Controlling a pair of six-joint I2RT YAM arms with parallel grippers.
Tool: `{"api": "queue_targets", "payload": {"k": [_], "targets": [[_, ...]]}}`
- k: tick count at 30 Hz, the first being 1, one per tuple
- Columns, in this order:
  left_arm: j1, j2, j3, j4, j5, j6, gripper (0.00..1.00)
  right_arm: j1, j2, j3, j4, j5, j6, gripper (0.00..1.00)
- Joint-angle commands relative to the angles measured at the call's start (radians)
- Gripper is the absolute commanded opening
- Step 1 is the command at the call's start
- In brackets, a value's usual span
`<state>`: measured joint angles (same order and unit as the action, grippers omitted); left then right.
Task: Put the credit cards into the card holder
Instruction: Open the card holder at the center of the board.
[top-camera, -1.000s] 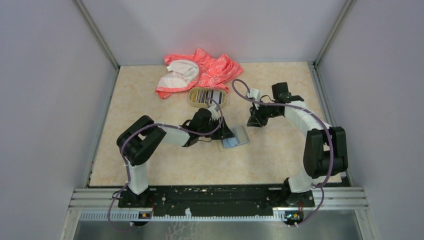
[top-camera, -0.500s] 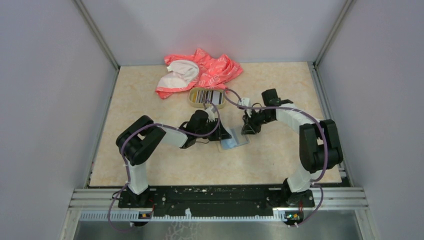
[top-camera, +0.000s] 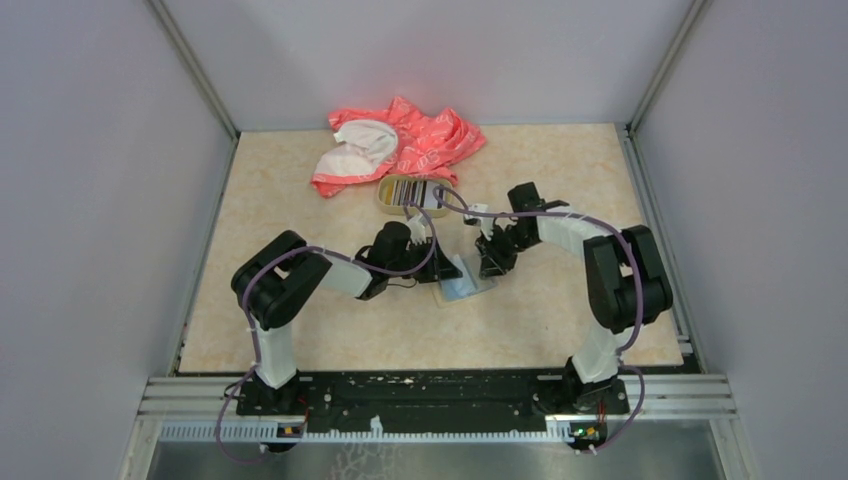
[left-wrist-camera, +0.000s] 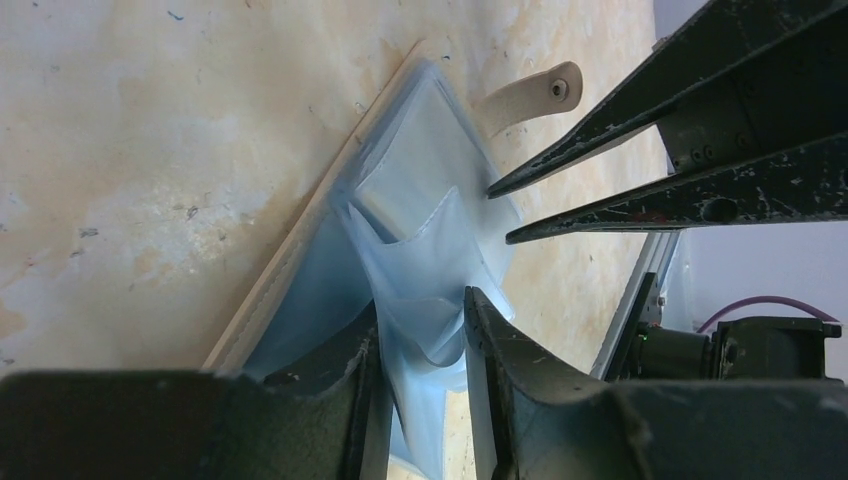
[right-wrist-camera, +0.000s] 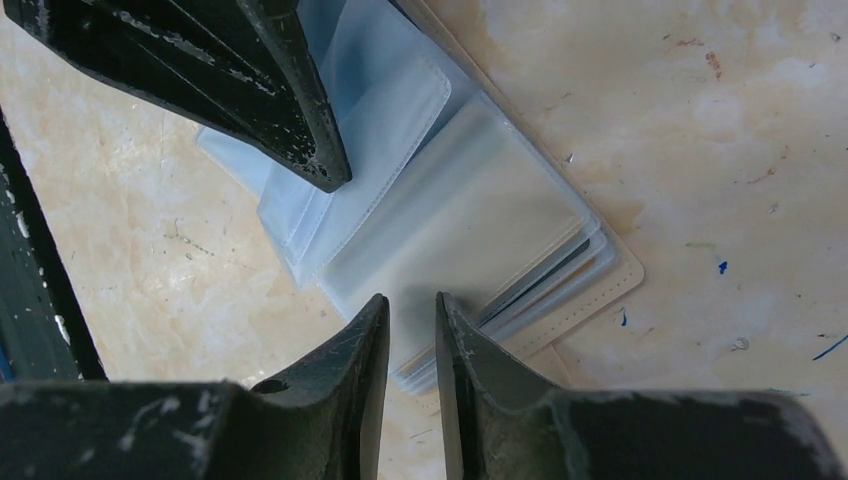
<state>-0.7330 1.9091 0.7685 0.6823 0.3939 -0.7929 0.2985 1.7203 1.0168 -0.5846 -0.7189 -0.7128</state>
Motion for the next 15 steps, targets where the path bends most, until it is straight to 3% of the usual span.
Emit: {"api": "queue_targets", "payload": {"k": [1,10,15], "targets": [[0.004,0.008,-0.01,0.061,0.036,-0.006,0.37,0.017,0.014,0.043,0.025,0.021,0.021,0.24],[0.006,0.019,-0.005,0.074,0.05,-0.012,0.41,0.033,0.04,0.056,-0.002,-0.055,0.026,0.26],[0.009,0.019,-0.008,0.074,0.049,-0.014,0.39,0.034,0.016,0.076,-0.011,-0.061,0.036,0.26]]}}
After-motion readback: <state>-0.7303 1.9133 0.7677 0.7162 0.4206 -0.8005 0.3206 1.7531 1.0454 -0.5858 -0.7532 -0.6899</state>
